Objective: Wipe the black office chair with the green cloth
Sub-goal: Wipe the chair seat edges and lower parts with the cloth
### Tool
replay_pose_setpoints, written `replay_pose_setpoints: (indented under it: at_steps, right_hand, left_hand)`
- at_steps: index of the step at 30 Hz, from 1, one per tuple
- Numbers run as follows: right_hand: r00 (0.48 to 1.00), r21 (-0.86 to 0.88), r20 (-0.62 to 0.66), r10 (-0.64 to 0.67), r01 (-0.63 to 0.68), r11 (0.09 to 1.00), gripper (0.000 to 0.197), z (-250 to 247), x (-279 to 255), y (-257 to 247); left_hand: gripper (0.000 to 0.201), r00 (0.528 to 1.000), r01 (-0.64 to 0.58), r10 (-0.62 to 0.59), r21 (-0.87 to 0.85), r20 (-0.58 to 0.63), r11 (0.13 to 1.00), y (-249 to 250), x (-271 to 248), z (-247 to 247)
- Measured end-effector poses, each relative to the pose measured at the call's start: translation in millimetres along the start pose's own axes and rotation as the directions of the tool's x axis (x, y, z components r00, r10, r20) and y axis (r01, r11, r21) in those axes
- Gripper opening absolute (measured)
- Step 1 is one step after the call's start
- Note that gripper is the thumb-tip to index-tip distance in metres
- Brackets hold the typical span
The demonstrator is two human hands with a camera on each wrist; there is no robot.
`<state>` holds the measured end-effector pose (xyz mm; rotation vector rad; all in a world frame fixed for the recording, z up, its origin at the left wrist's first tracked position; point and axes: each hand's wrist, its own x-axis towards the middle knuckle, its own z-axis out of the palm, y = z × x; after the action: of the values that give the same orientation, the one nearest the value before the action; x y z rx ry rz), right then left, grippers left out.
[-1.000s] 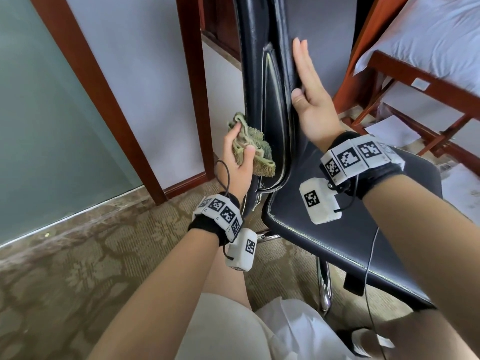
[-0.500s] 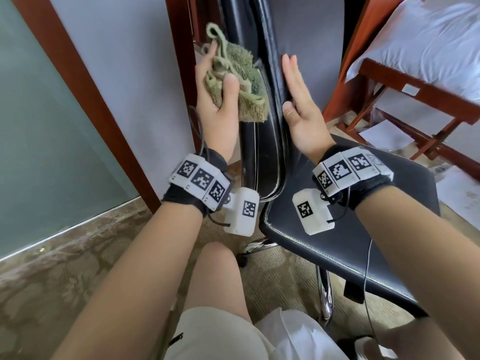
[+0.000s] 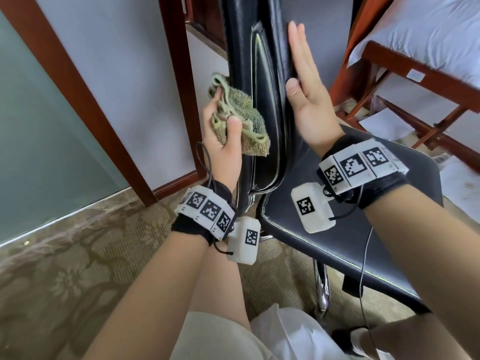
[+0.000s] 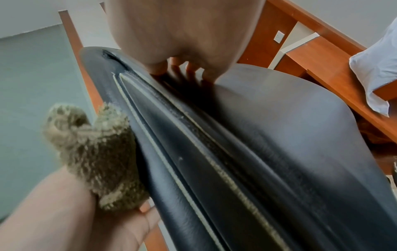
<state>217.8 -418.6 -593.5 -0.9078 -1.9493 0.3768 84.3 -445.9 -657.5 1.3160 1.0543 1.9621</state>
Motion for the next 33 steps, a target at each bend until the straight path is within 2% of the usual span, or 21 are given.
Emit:
replay_pose_setpoints:
  at_steps: [3,7,10,13,18,20,24,28,30,33]
  right_hand:
    - [0.999,0.004,-0.052,-0.011,0.012,1.000,0.051,-2,-5,2]
    - [0.981,0.040,-0.189,0.053,-0.046,0.998,0.043,-2,-26,16]
    - [0.985,-0.003,-0.138,0.104,-0.106,0.994,0.046,5,-43,23]
    - [0.987,0.003,-0.117,0.107,-0.108,0.994,0.047,9,-49,26]
    - [0.985,0.009,-0.116,0.124,-0.124,0.992,0.049,10,-48,26]
    - [0.983,0.003,-0.117,0.138,-0.139,0.990,0.051,11,-49,25]
    - [0.982,0.001,-0.123,0.144,-0.145,0.989,0.053,12,-49,23]
    - [0.983,0.001,-0.116,0.145,-0.146,0.989,0.053,12,-49,22]
    - [0.984,-0.004,-0.110,0.142,-0.143,0.990,0.053,11,-49,22]
    - [0.987,-0.011,-0.106,0.123,-0.125,0.992,0.052,12,-49,23]
  left_hand:
    - [0.034,0.997,0.067,-0.066,-0.016,0.033,0.998,-13,-15,-5]
    - [0.043,0.990,0.119,-0.118,0.002,0.074,0.993,-28,-28,-11]
    - [0.044,0.989,0.119,-0.120,0.023,0.086,0.993,-33,-28,-13]
    - [0.041,0.987,0.138,-0.139,0.021,0.081,0.990,-37,-35,-15]
    - [0.040,0.967,0.232,-0.239,0.083,0.085,0.969,-45,-50,-22]
    - [0.040,0.975,0.198,-0.206,0.098,0.084,0.975,-41,-50,-23]
    - [0.037,0.996,0.017,-0.024,0.085,0.085,0.996,-6,-26,-14]
    - [0.038,0.970,-0.234,0.224,0.112,0.090,0.966,23,15,-6]
    - [0.039,0.967,-0.241,0.229,0.117,0.110,0.963,21,20,-6]
    - [0.041,0.983,-0.156,0.145,0.095,0.108,0.983,8,9,-8]
